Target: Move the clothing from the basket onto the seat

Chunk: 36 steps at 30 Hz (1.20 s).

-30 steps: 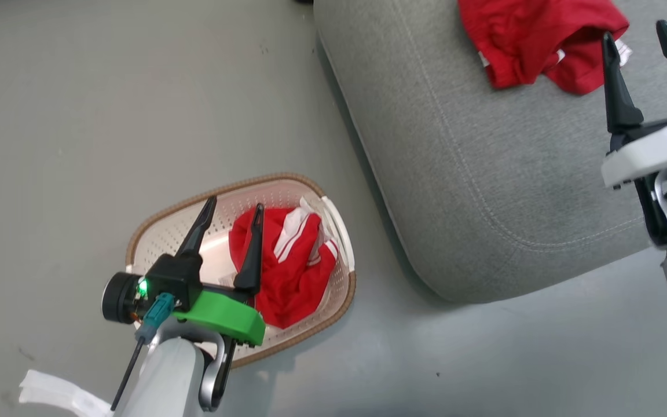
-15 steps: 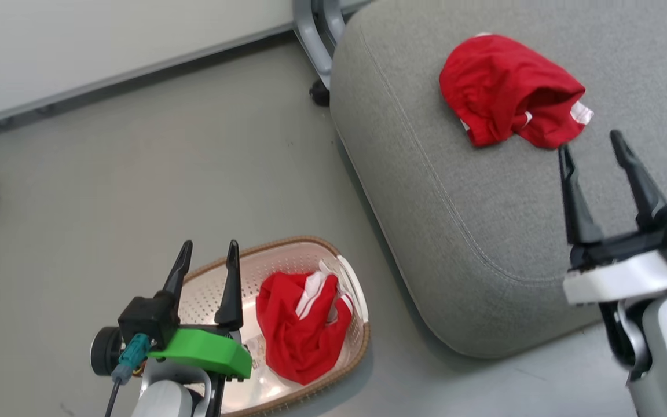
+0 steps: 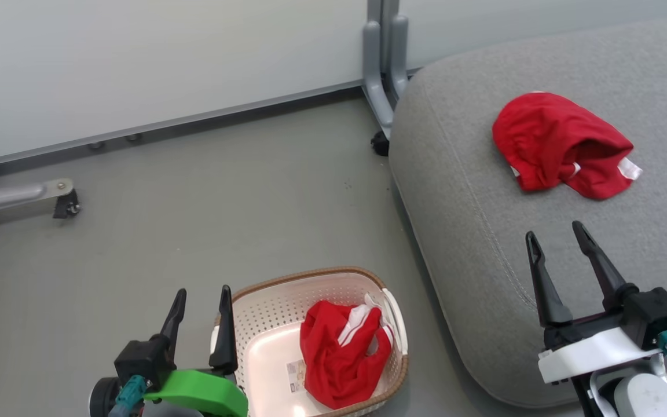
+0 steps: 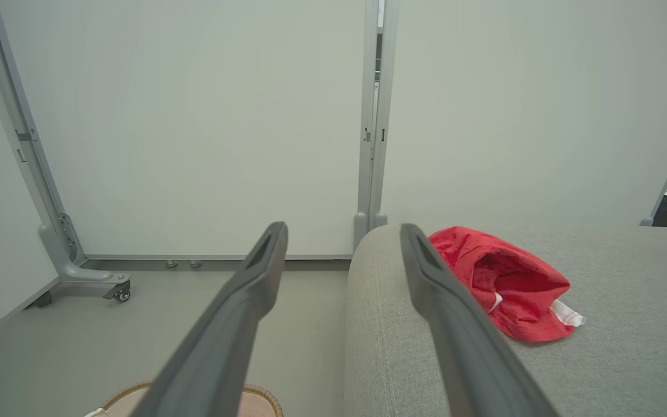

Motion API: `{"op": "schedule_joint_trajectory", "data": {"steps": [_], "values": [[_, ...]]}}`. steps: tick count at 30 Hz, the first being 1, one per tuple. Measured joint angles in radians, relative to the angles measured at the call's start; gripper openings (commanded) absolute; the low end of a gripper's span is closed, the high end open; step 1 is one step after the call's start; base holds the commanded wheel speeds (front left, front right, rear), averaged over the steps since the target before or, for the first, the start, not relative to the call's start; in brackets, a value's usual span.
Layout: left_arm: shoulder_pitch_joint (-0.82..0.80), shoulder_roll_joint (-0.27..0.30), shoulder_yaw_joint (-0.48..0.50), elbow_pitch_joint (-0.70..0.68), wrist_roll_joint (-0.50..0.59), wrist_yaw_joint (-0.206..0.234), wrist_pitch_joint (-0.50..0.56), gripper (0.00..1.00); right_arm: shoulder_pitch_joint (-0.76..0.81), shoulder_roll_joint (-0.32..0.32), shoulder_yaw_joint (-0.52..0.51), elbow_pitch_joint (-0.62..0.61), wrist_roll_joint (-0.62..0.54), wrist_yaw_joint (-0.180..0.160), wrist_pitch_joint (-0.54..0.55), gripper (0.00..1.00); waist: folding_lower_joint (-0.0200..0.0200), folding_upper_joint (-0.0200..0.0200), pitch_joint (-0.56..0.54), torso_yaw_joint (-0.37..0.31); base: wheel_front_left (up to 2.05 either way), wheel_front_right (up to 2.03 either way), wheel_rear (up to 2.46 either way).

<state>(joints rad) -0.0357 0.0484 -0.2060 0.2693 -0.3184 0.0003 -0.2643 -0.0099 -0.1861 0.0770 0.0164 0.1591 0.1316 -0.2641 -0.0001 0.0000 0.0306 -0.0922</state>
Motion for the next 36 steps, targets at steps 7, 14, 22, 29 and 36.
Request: {"op": "schedule_joint_trajectory", "data": {"steps": [7, 14, 22, 29, 36], "values": [[0.02, 0.0, -0.016, 0.002, -0.005, 0.005, 0.0, 1.0, 0.022, 0.021, 0.001, 0.012, -0.023, 0.0, 0.0, 1.0, 0.0, 0.0, -0.03, 0.063, 0.0, 0.0, 0.0], [0.024, 0.0, -0.028, 0.002, -0.015, 0.011, 0.0, 1.0, 0.022, 0.03, -0.012, 0.016, -0.029, 0.0, 0.0, 1.0, 0.0, 0.0, -0.037, 0.093, 0.0, 0.0, 0.0], [0.024, 0.0, -0.027, 0.006, -0.017, 0.015, 0.0, 1.0, 0.021, 0.034, -0.017, 0.019, -0.029, 0.0, 0.0, 1.0, 0.0, 0.0, -0.034, 0.093, 0.0, 0.0, 0.0], [0.024, 0.0, -0.026, 0.006, -0.017, 0.015, 0.0, 1.0, 0.021, 0.038, -0.019, 0.02, -0.026, 0.0, 0.0, 1.0, 0.0, 0.0, -0.033, 0.09, 0.0, 0.0, 0.0], [0.024, 0.0, -0.029, 0.014, -0.017, 0.016, 0.0, 1.0, 0.02, 0.039, -0.017, 0.022, -0.025, 0.0, 0.0, 1.0, 0.0, 0.0, -0.02, 0.087, 0.0, 0.0, 0.0]]}}
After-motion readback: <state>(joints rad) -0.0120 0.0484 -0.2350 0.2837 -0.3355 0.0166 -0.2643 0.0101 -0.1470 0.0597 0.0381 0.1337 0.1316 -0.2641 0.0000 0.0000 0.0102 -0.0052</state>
